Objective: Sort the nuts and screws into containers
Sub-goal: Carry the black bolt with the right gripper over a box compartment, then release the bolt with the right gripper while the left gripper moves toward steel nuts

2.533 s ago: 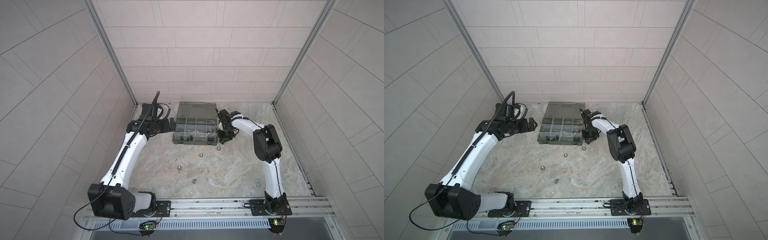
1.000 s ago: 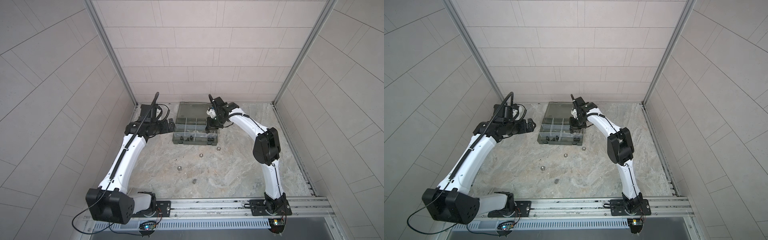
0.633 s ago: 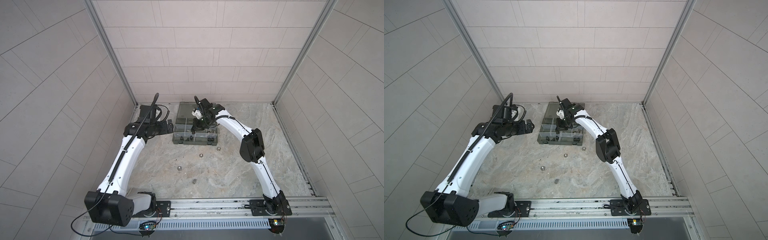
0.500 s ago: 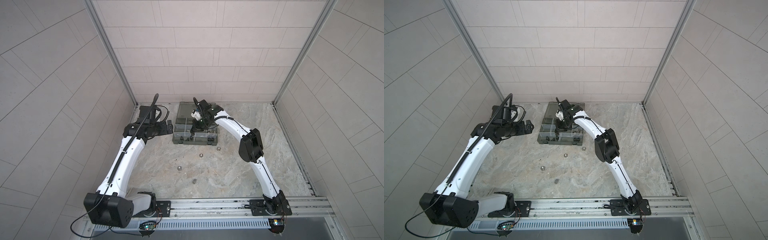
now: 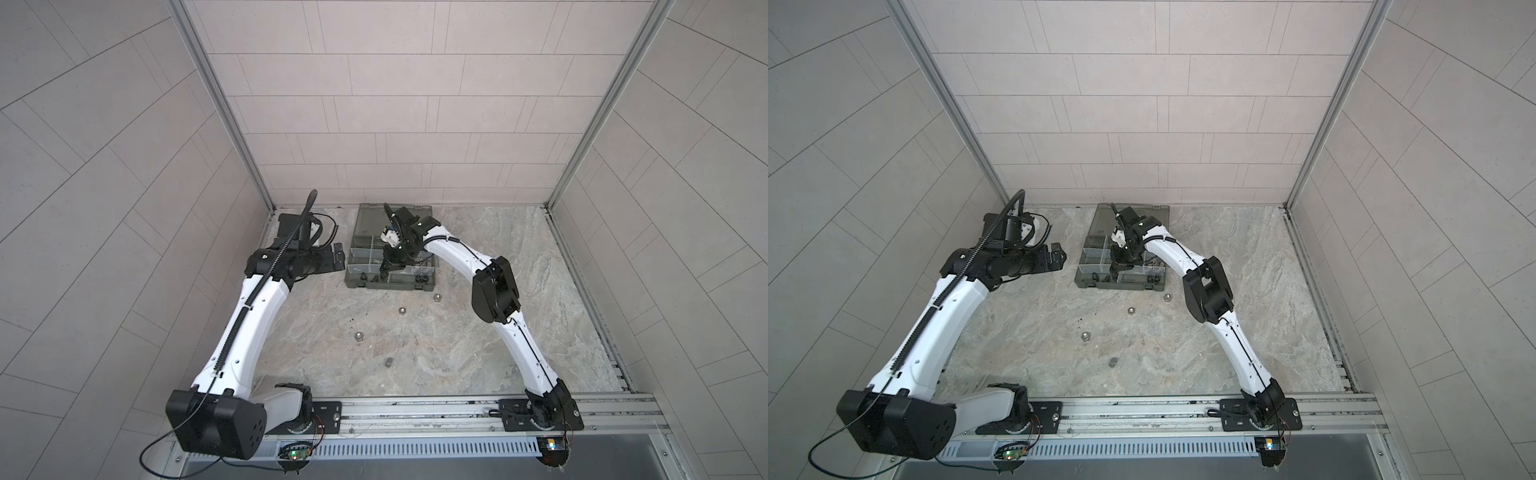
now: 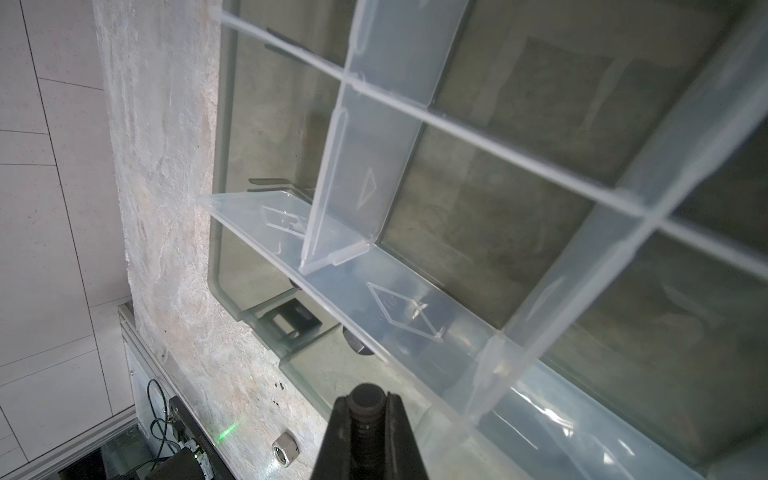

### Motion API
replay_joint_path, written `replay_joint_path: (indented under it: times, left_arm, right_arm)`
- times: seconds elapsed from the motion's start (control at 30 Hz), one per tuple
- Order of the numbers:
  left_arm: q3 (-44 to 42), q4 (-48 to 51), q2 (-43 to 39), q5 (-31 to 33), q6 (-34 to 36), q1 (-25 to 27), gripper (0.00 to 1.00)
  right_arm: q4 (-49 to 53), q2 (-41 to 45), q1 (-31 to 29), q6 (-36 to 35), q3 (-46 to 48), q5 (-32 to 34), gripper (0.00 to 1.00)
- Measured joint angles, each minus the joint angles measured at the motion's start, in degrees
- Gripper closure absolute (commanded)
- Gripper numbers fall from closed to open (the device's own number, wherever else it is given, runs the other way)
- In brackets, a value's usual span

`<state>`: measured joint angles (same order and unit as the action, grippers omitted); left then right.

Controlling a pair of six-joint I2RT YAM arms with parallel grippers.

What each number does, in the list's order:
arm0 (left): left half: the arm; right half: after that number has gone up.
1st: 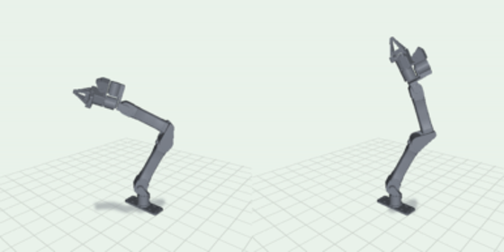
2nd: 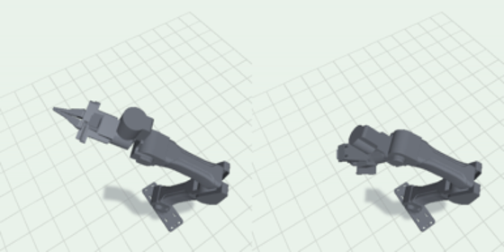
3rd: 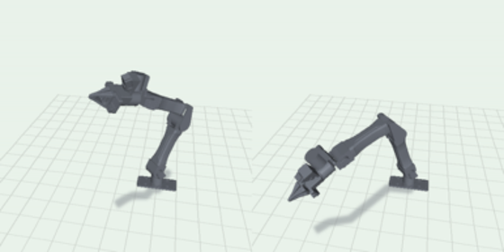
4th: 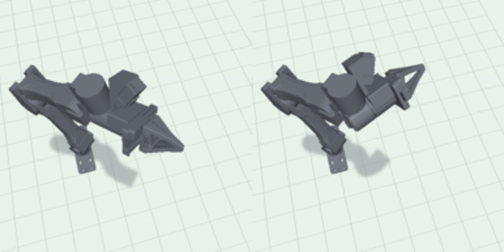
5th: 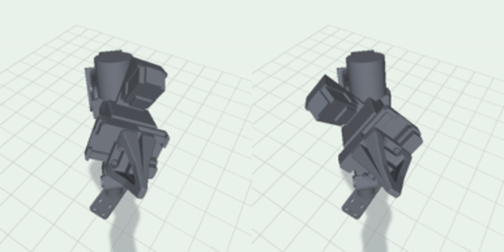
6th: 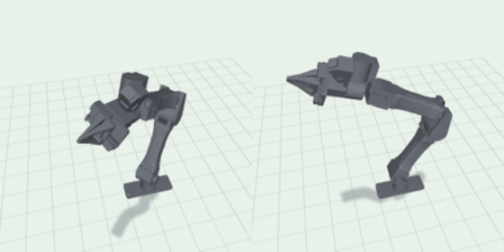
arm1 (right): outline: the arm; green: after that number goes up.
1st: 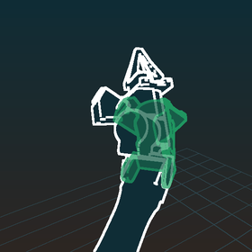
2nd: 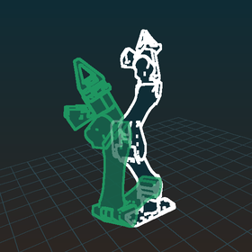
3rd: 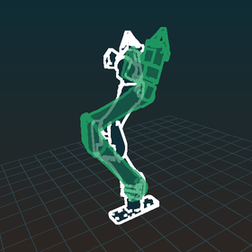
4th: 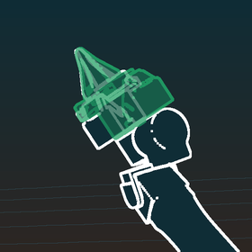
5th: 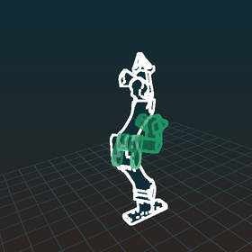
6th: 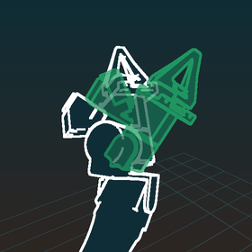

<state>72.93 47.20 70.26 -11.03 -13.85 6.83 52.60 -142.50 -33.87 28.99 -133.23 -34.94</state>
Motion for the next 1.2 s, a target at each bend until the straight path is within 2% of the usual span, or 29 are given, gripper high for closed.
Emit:
replay_joint_path:
  times: [0.13, 0.43, 0.63, 0.8, 0.97, 1.03, 1.2]
  left_arm:
    - [0.0, -0.1, -0.6, 0.2, 0.5, 0.0, 0.0]
    - [-2.8, -1.6, -1.5, -2.3, 0.8, 0.0, 0.0]
    - [-7.1, -2.9, -1.3, -3.1, -0.5, 0.0, 0.03]
    - [-12.8, -3.0, -0.4, -4.0, -4.1, 0.9, 0.1]
    - [-16.9, -3.1, 1.0, -4.2, -7.4, 6.0, 0.18]
    - [-17.6, -3.2, 1.7, -4.0, -8.8, 8.2, 0.23]
    - [-18.1, -3.5, 5.4, -2.9, -11.3, 12.9, 0.26]
  right_arm:
    - [0.2, -1.5, 0.0, 0.0, -2.4, -0.8, 0.65]
    - [2.8, 0.2, 0.1, -3.0, -4.4, -0.4, 0.48]
    - [7.8, 9.9, 0.5, -7.9, -0.3, 5.1, 0.49]
    - [8.4, 24.7, 1.3, -10.1, 13.4, 9.6, 0.5]
    - [7.8, 34.3, 2.5, -10.9, 27.3, 12.5, 0.5]
    - [7.6, 36.2, 2.9, -11.0, 31.5, 13.4, 0.51]
    - [6.5, 40.2, 3.9, -11.0, 40.1, 15.1, 0.52]
